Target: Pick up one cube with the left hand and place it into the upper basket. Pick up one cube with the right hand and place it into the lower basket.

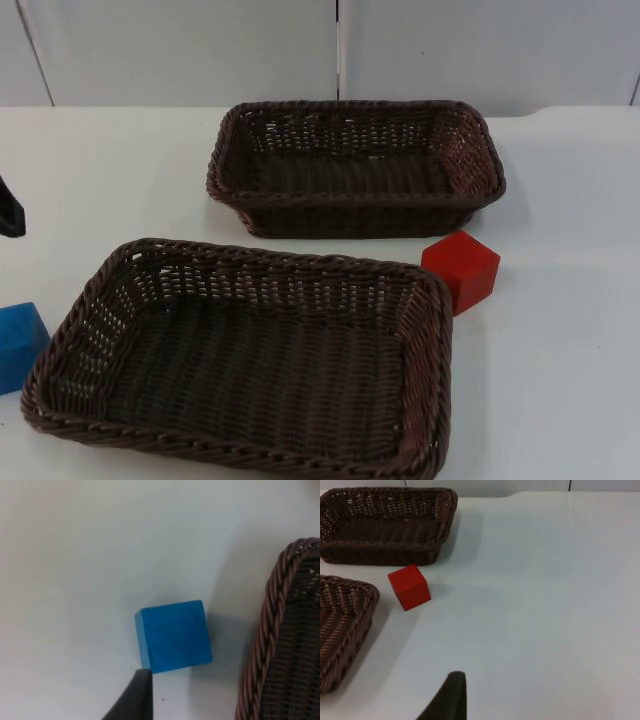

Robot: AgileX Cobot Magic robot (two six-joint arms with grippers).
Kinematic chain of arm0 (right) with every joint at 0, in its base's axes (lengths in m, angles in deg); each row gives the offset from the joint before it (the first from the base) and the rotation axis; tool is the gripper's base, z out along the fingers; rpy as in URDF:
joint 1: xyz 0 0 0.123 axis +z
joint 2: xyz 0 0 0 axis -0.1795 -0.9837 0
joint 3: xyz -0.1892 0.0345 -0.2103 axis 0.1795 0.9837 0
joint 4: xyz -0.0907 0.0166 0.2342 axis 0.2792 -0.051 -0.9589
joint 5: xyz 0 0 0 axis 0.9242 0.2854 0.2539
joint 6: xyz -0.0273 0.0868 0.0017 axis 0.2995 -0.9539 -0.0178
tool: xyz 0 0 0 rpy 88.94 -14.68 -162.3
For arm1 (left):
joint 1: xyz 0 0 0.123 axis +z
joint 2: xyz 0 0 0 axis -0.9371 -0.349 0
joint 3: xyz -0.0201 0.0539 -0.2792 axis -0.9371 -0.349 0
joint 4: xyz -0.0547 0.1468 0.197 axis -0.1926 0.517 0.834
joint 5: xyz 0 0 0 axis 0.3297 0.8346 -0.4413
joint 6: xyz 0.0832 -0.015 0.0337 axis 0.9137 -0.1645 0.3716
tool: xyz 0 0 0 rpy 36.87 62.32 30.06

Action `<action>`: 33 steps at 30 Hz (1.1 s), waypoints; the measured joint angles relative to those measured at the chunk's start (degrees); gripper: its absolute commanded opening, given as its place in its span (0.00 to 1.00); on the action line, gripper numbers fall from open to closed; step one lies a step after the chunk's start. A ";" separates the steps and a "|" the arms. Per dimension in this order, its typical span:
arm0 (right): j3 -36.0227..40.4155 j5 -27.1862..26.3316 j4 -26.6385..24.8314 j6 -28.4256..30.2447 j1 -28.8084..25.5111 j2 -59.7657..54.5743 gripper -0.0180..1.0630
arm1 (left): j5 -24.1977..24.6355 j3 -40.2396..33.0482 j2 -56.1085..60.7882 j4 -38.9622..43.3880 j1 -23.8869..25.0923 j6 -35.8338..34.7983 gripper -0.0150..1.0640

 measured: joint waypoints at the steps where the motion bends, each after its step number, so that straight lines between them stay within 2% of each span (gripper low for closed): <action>1: 0.00 0.00 0.00 0.00 0.00 0.00 0.96 | 0.24 0.00 0.00 -0.17 0.00 -0.32 0.95; 3: 0.00 0.00 0.00 0.00 0.00 0.04 0.96 | 0.56 0.00 0.00 -0.40 0.00 -0.32 0.95; 11: 0.00 0.00 0.00 0.00 0.00 0.00 0.96 | 7.30 0.00 0.00 -0.74 -0.10 3.77 0.95; 22: -0.50 -0.85 -0.10 0.00 0.00 0.00 0.96 | 8.30 0.00 0.00 -0.74 -0.10 4.44 0.95; 26: -2.16 -9.09 -0.20 0.00 0.00 -4.26 0.96 | 9.79 0.00 0.00 -0.74 -0.10 4.95 0.95; 28: -2.44 -10.00 -0.20 0.00 0.00 -5.41 0.96 | 10.02 0.00 0.14 -0.62 -0.10 4.95 0.94; 32: -5.99 -16.90 -0.20 0.00 0.00 -18.60 0.96 | 10.29 1.14 6.36 0.70 -0.13 4.82 0.93; 33: -5.99 -16.90 -0.20 0.00 0.00 -18.60 0.96 | 10.29 1.14 6.36 0.70 -0.13 4.82 0.93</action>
